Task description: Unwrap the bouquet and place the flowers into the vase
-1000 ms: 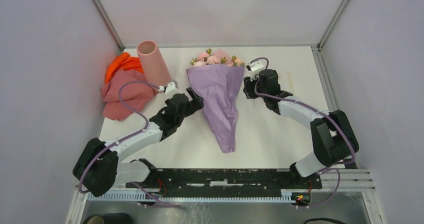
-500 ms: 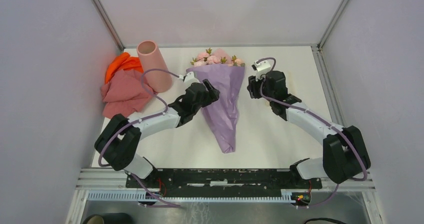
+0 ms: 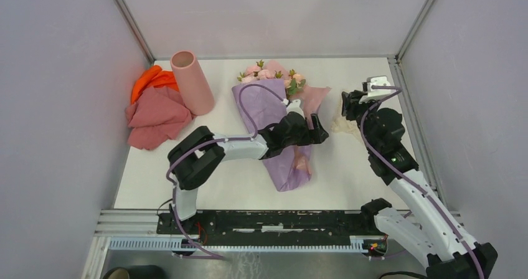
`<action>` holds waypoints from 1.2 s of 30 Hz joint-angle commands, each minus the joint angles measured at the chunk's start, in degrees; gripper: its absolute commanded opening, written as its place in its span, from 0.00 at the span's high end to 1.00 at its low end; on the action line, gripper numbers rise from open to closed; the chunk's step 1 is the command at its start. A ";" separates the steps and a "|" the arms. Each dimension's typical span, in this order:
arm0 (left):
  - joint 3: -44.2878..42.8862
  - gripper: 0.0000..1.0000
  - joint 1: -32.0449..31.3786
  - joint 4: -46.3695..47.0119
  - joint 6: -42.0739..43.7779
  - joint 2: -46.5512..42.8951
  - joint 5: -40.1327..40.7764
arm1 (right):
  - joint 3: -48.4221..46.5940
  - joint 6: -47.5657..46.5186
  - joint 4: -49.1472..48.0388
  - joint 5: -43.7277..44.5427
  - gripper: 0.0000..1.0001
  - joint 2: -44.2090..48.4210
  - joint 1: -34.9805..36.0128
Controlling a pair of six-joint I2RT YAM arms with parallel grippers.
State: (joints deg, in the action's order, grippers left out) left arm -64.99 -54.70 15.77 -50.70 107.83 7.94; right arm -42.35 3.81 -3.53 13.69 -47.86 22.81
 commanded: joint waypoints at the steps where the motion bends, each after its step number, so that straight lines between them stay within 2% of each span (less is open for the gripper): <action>1: -7.77 0.01 -3.28 2.82 4.83 4.98 -6.04 | -2.18 0.11 2.31 3.95 0.55 1.89 -0.08; 4: -10.27 0.00 -5.18 0.39 7.33 5.56 -5.44 | -1.64 0.28 2.04 4.06 0.55 2.74 -0.07; 10: -6.36 0.00 -5.21 -1.18 10.21 -1.10 0.54 | -1.32 0.30 1.45 2.69 0.54 -0.36 -0.05; 16: 1.26 0.00 -5.16 -4.35 11.96 -11.50 13.56 | -0.47 1.35 -0.47 1.88 0.51 -8.77 -0.14; 19: 2.97 0.00 -4.65 -8.57 12.53 -14.72 19.41 | -1.33 2.26 -0.31 -0.31 0.47 -14.67 -0.15; 20: 3.94 0.00 -4.51 -9.14 12.51 -15.59 20.78 | -1.27 2.73 -0.94 -1.50 0.41 -16.30 -0.14; 23: 6.80 0.00 -3.72 -9.11 11.96 -17.41 22.74 | -1.16 4.16 -1.56 -3.16 0.32 -18.99 -0.16; 26: 7.81 0.00 -2.85 -9.41 11.77 -18.00 23.17 | 0.43 5.62 -0.49 1.97 0.23 -16.48 -0.20; 29: 7.91 0.00 -2.65 -9.06 11.79 -17.73 23.04 | 3.84 6.31 1.15 9.55 0.16 -10.10 -1.77; 36: 7.85 0.00 -2.61 -6.84 9.72 -15.38 18.69 | 11.86 7.83 1.57 7.26 0.13 -4.80 -10.76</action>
State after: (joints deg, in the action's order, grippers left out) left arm -56.80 -57.30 6.33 -40.88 91.39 27.79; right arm -34.37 9.69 -1.76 20.08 -53.19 15.51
